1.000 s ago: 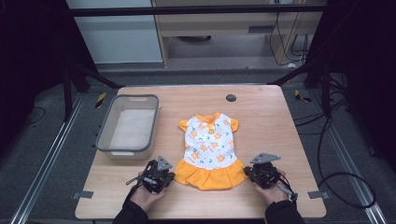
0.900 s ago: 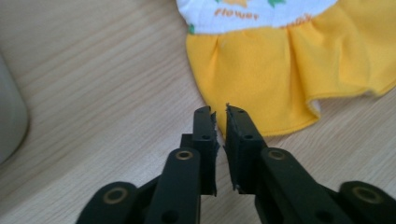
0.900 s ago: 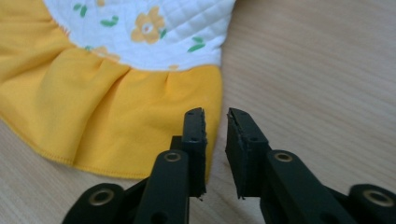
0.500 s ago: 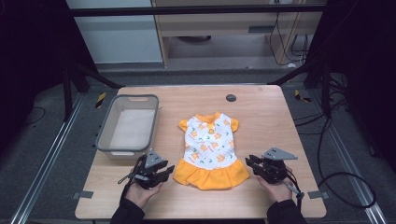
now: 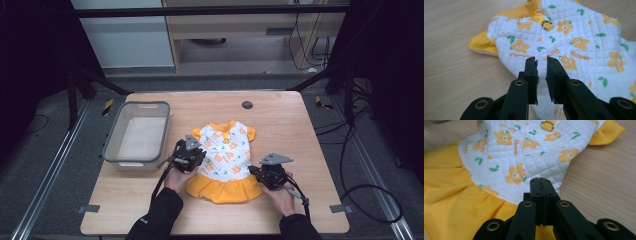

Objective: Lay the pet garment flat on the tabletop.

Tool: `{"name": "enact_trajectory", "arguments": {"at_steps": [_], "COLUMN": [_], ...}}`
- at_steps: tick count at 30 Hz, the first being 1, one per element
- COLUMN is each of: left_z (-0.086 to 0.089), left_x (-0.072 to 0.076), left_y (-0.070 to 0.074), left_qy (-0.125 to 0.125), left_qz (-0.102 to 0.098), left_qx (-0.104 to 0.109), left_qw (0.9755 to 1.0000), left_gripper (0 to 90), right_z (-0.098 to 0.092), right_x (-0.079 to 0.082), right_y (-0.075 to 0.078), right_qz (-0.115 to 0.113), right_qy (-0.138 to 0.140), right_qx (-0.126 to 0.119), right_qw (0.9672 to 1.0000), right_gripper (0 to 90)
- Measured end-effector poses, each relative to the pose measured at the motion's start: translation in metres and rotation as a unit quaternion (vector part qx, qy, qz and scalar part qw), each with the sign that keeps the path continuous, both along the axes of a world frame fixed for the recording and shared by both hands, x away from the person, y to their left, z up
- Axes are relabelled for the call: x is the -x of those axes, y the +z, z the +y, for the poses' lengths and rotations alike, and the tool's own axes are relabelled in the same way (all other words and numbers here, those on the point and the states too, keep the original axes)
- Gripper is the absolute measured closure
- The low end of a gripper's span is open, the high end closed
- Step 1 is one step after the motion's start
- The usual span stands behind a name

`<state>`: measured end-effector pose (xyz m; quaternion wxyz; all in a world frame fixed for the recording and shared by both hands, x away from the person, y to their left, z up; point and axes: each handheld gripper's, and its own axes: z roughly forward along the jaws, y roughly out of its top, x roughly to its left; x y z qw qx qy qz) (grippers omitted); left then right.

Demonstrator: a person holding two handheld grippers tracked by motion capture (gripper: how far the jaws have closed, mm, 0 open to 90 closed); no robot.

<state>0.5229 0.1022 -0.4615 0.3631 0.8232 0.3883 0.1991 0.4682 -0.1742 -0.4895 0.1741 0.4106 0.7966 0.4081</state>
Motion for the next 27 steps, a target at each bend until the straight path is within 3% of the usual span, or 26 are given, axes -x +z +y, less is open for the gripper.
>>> {"name": "enact_trajectory", "arguments": {"at_steps": [3,6,9,17,22,24,27], "left_z": [-0.010,-0.011,-0.009,-0.009,-0.005,-0.002,0.002], "left_x": [-0.011,-0.019,-0.022,-0.019,-0.018,-0.014,-0.004], "left_y": [-0.012,-0.026,-0.031,-0.034,-0.031,-0.025,-0.015], "left_qy": [0.007,0.018,0.024,0.021,0.021,0.016,0.001], "left_qz": [0.010,0.027,0.029,0.016,0.021,0.016,0.005], "left_qx": [-0.017,-0.023,-0.024,-0.024,-0.014,-0.010,-0.005], "left_qw": [0.9998,0.9992,0.9990,0.9994,0.9994,0.9997,1.0000], "left_gripper": [78.9,79.3,79.2,78.3,73.2,71.9,71.0], "right_z": [0.002,0.004,0.005,0.005,0.007,0.007,0.005], "right_x": [-0.003,-0.002,-0.001,0.009,0.011,0.010,0.006], "right_y": [-0.006,-0.010,-0.010,-0.009,-0.007,-0.004,0.006], "right_qz": [0.009,0.019,0.028,0.050,0.060,0.055,0.025], "right_qy": [0.002,0.008,0.008,0.023,0.025,0.027,0.020], "right_qx": [0.014,0.022,0.028,0.036,0.034,0.029,0.014], "right_qw": [0.9999,0.9995,0.9992,0.9978,0.9973,0.9977,0.9994], "right_gripper": [89.9,90.0,90.0,90.0,90.0,89.8,89.8]}}
